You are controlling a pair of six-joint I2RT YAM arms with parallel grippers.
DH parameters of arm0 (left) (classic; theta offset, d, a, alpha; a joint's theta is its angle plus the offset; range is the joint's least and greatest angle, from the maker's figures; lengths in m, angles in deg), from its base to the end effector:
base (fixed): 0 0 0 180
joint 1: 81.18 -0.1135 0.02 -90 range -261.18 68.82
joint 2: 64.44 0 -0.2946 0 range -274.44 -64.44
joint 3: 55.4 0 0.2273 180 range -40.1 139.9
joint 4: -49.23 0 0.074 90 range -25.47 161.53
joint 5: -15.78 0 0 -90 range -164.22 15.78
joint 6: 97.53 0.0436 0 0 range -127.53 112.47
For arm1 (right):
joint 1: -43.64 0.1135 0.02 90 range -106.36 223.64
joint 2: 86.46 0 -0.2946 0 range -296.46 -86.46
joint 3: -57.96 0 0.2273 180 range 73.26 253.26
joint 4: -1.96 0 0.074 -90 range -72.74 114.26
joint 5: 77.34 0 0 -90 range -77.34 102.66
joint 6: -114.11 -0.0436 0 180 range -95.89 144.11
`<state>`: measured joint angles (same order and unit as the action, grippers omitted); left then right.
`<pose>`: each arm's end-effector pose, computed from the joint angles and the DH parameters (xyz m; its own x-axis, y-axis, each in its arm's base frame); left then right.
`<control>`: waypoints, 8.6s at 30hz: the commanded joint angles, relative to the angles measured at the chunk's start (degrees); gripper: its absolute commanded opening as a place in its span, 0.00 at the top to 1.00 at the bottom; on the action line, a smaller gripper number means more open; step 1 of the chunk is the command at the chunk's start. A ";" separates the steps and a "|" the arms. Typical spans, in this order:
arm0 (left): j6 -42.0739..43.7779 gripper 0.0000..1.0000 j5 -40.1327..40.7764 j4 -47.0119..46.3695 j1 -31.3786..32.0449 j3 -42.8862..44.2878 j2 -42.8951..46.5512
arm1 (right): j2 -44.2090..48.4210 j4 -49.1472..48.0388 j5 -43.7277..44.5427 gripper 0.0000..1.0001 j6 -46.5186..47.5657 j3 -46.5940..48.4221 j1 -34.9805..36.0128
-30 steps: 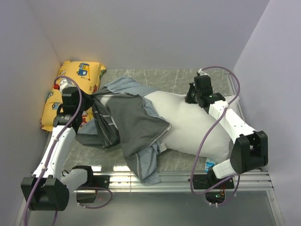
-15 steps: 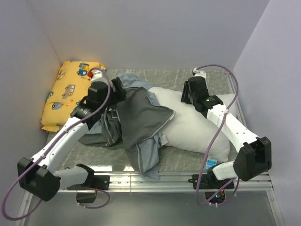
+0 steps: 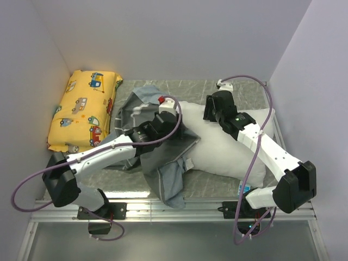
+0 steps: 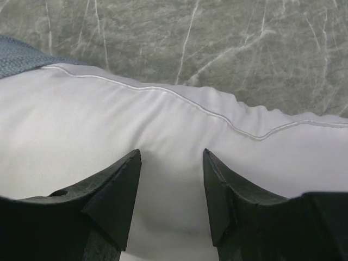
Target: Remove the pillowcase from the pillow
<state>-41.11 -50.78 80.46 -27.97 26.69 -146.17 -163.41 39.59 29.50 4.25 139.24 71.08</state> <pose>0.1952 -0.2321 0.3480 -0.5493 -0.1128 -0.8280 0.2718 0.9128 -0.3047 0.2515 0.1164 0.3541 -0.5351 0.0885 -0.8401 -0.0472 0.9898 0.1344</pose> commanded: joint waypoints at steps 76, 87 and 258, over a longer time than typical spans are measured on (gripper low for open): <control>-15.55 1.00 -8.24 -11.62 -42.84 -17.04 2.10 | 15.34 4.83 -7.79 1.00 -1.23 15.05 -0.63; -15.37 1.00 -10.87 -11.79 -49.16 -16.07 1.49 | 17.53 5.36 -11.13 1.00 -2.82 18.93 -4.41; -17.92 1.00 -42.18 -18.65 -57.52 -15.11 28.93 | 22.98 -5.02 -53.58 1.00 -5.55 14.27 -1.69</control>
<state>-58.46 -96.46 64.22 -85.45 9.18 -114.35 -144.65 43.98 -23.59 -1.43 150.78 69.61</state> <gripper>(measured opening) 0.023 0.039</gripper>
